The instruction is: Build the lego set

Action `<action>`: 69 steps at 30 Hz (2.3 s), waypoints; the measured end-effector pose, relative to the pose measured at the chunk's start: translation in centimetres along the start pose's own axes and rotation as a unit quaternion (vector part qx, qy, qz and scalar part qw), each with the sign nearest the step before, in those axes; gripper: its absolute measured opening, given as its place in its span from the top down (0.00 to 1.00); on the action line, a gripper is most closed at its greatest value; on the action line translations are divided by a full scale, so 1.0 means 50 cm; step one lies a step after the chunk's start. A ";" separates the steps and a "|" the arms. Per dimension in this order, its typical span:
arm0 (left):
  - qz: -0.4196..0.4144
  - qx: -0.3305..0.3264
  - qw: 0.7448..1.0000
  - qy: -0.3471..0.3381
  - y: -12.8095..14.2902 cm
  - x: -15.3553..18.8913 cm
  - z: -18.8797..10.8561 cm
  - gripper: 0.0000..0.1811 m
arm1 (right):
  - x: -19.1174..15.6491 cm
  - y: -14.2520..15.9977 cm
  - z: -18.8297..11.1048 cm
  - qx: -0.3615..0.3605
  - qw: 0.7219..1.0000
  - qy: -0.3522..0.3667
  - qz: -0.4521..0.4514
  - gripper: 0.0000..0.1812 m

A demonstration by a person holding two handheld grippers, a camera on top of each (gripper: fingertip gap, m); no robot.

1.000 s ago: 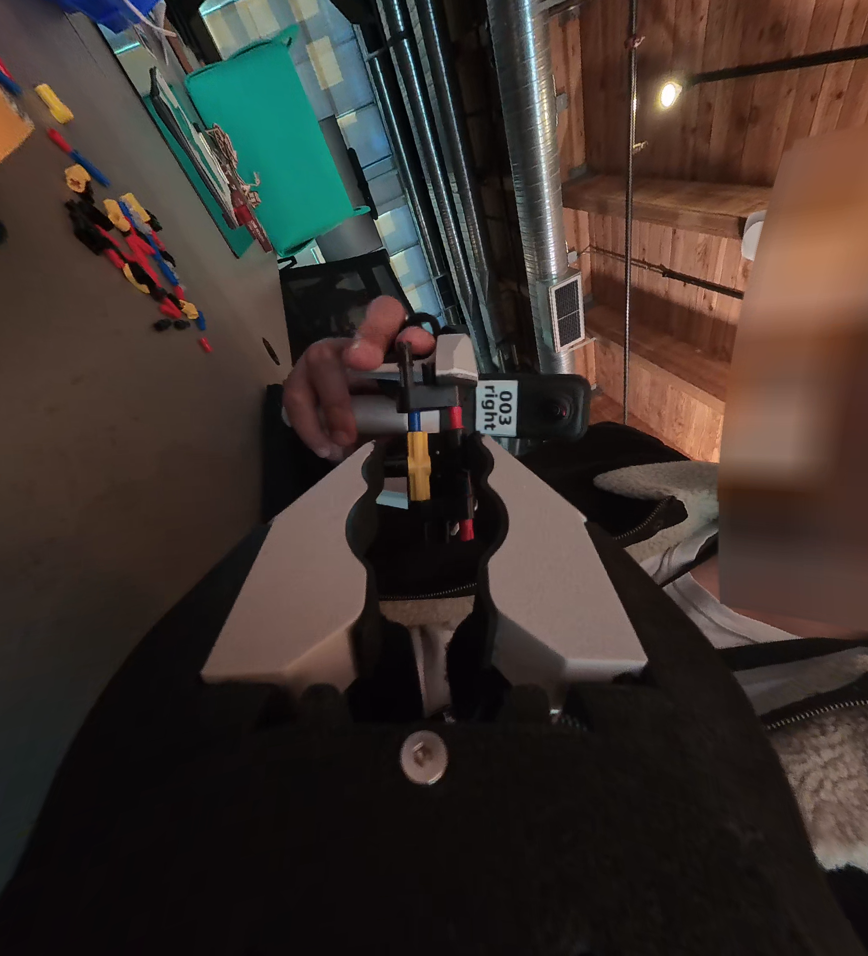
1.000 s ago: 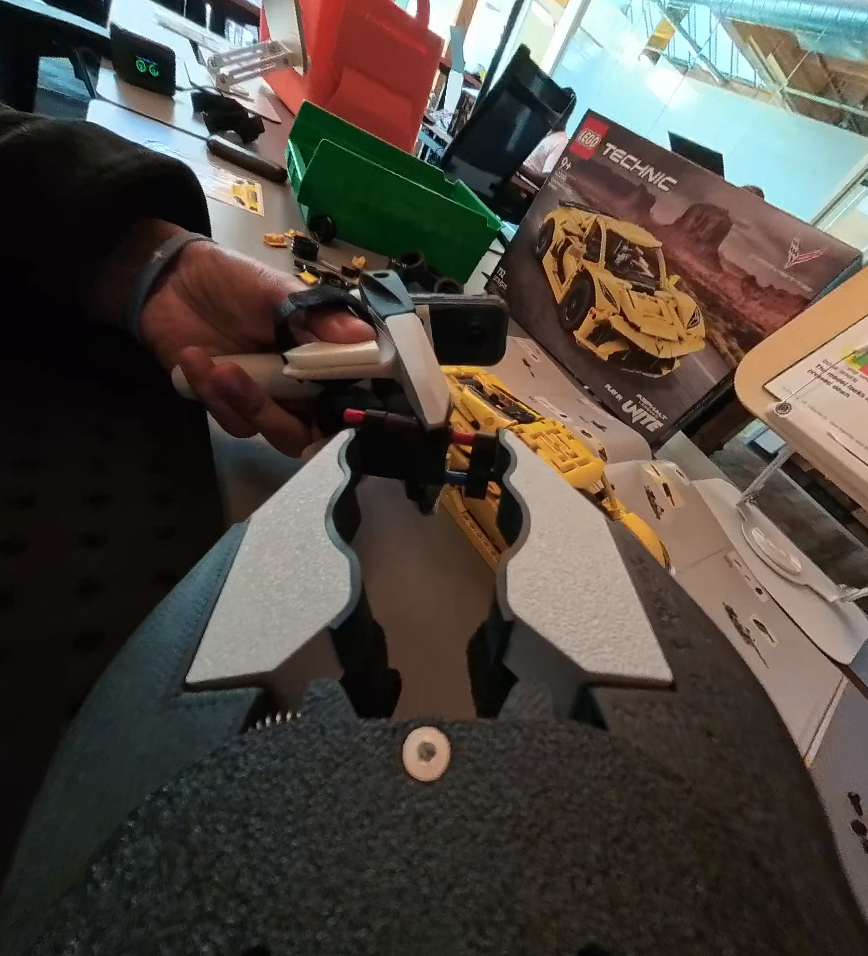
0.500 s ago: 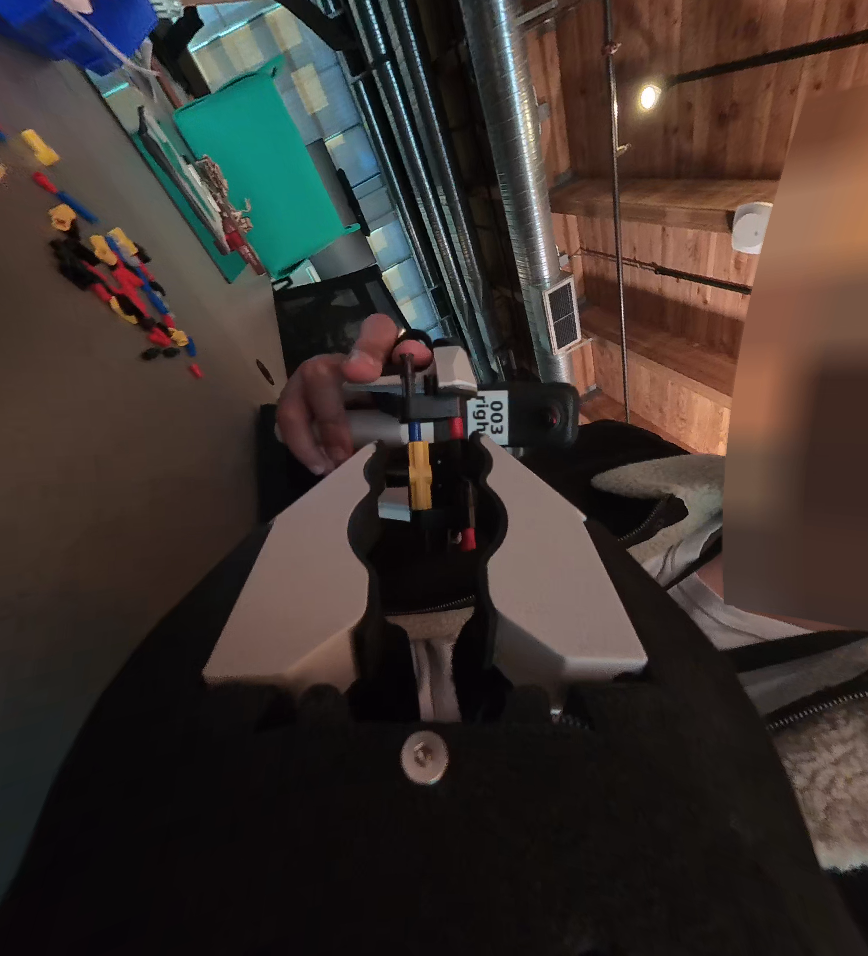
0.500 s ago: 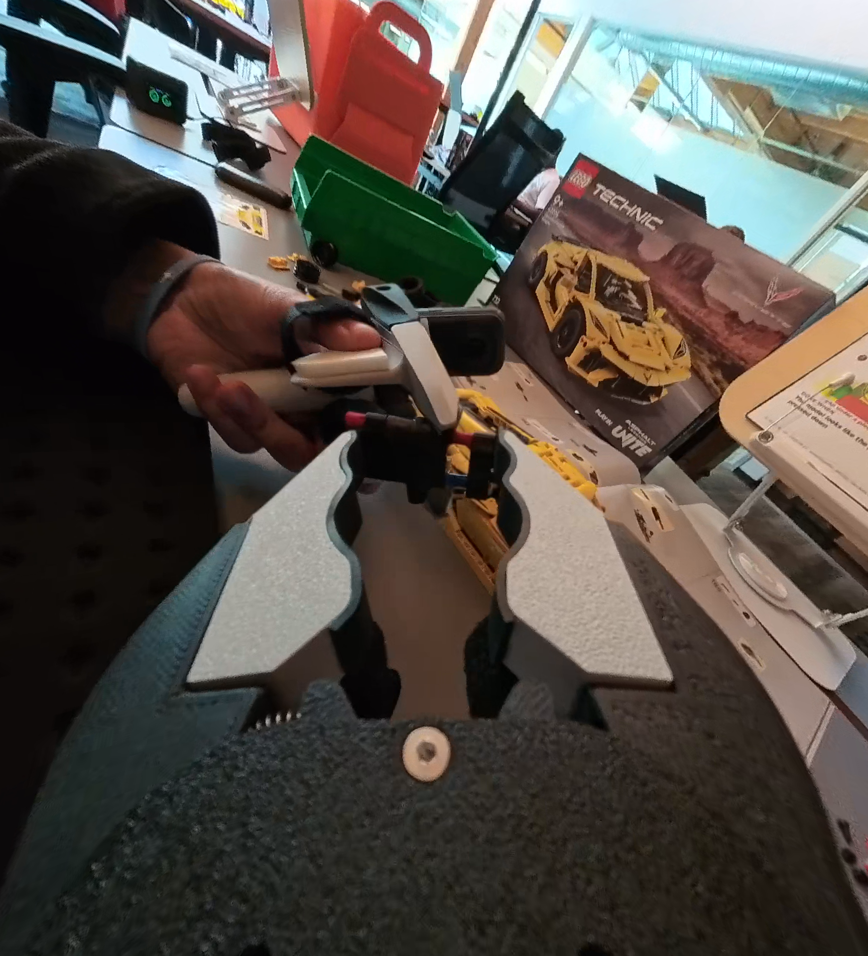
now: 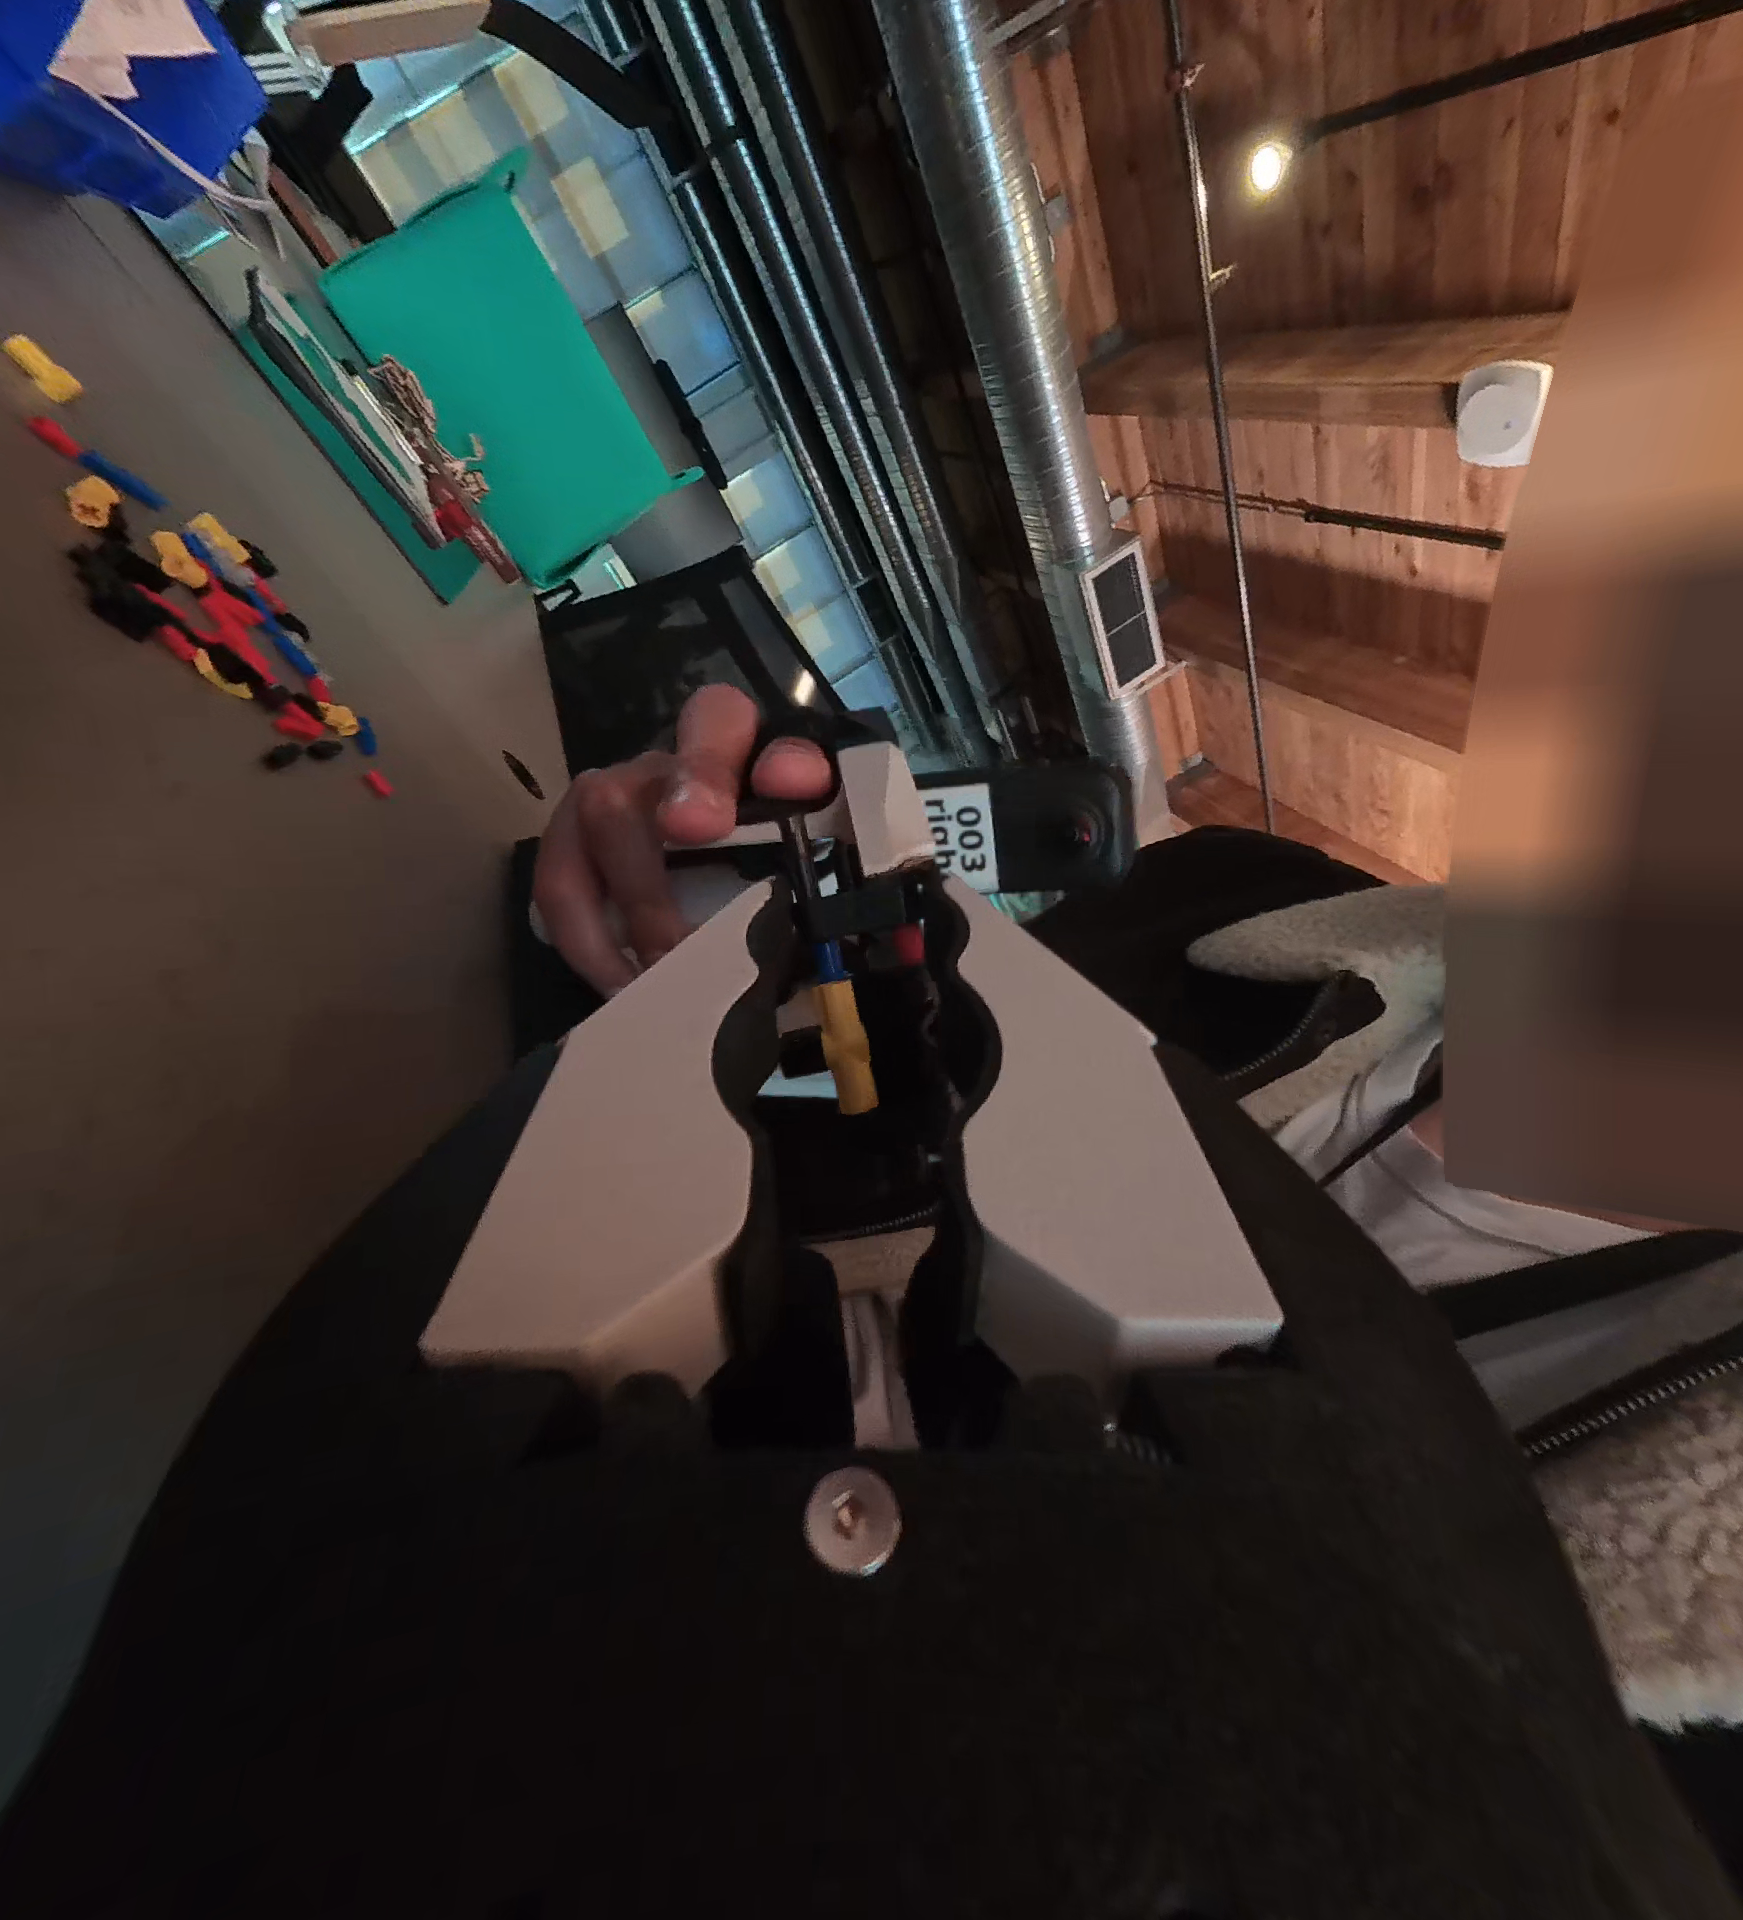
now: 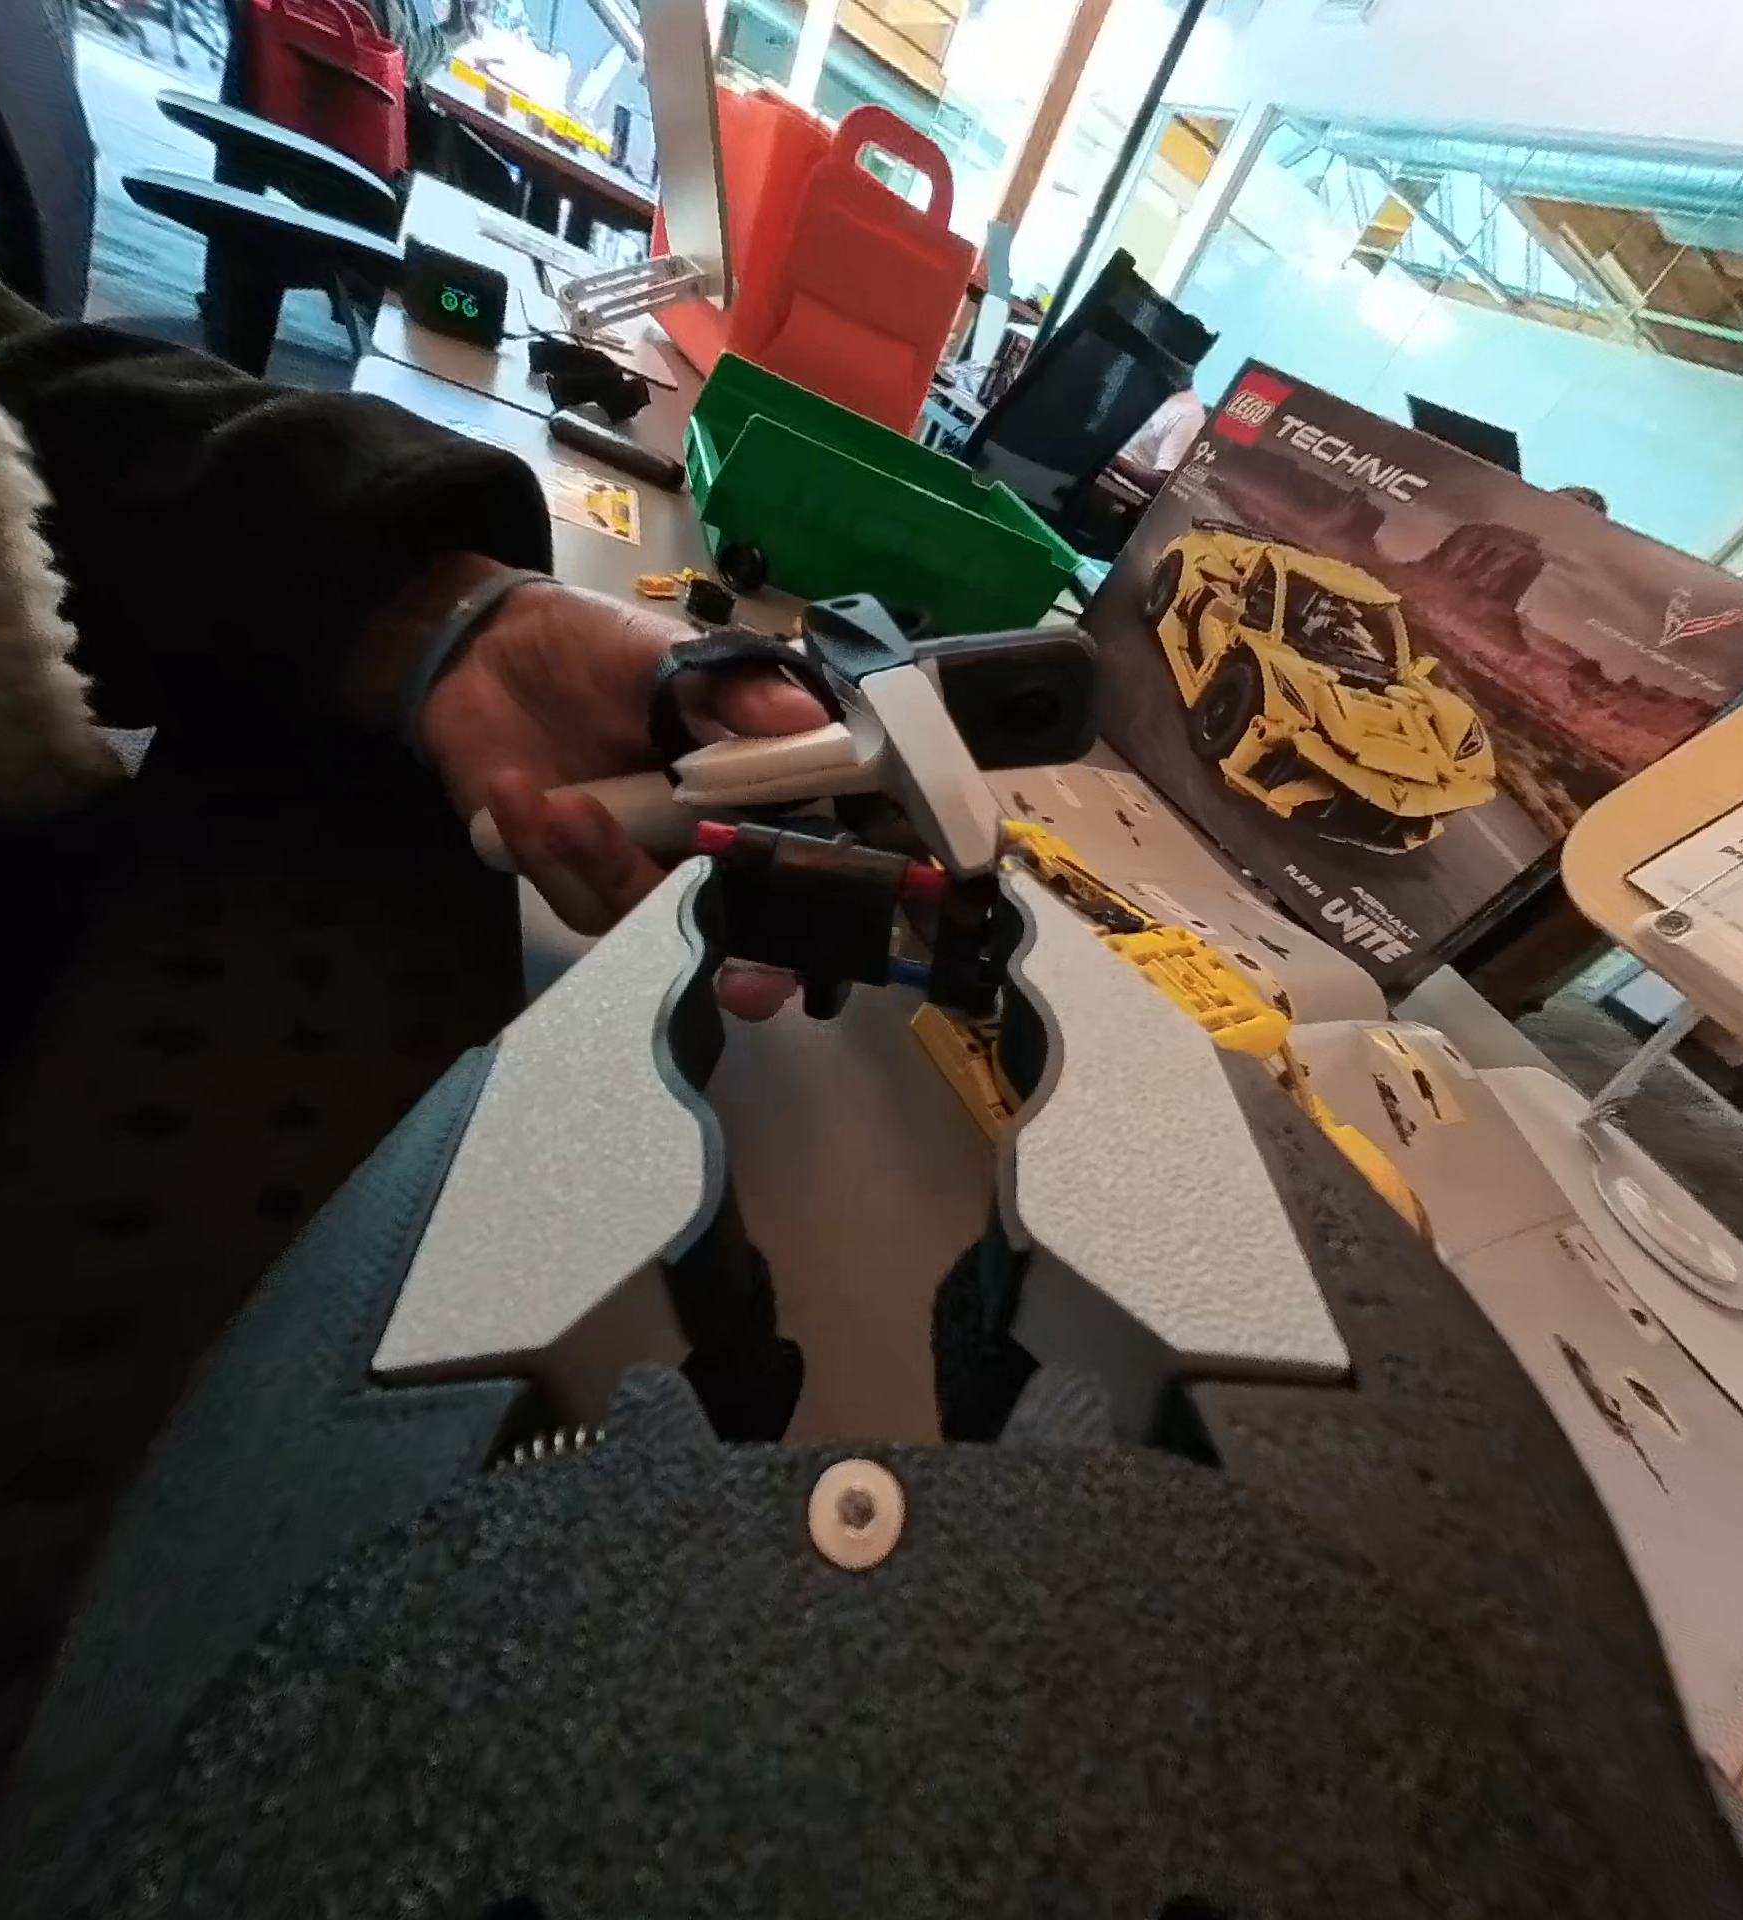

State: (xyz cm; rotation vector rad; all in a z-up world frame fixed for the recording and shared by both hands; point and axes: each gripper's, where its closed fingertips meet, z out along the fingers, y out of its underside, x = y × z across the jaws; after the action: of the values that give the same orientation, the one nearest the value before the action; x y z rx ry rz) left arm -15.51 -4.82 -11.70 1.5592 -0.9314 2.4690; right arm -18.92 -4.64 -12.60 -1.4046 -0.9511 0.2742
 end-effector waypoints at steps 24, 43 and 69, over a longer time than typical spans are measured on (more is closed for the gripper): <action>-0.056 0.000 0.992 0.114 0.011 0.065 0.006 0.91 | 0.022 -0.063 -0.038 0.123 0.992 0.014 -0.001 0.73; 0.190 -0.010 0.961 -0.199 -0.013 -0.045 -0.021 0.91 | 0.057 0.046 -0.038 -0.157 0.986 0.023 0.053 0.60; 0.158 -0.002 0.961 -0.227 -0.012 -0.070 -0.030 0.91 | 0.056 0.117 0.004 -0.299 0.949 0.087 -0.039 0.62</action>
State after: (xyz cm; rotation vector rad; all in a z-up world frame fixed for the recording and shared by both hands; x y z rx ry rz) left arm -14.78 -2.68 -14.81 2.1843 -1.3422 2.3236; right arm -15.21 -1.42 -16.85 -1.8999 -0.9815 -0.2205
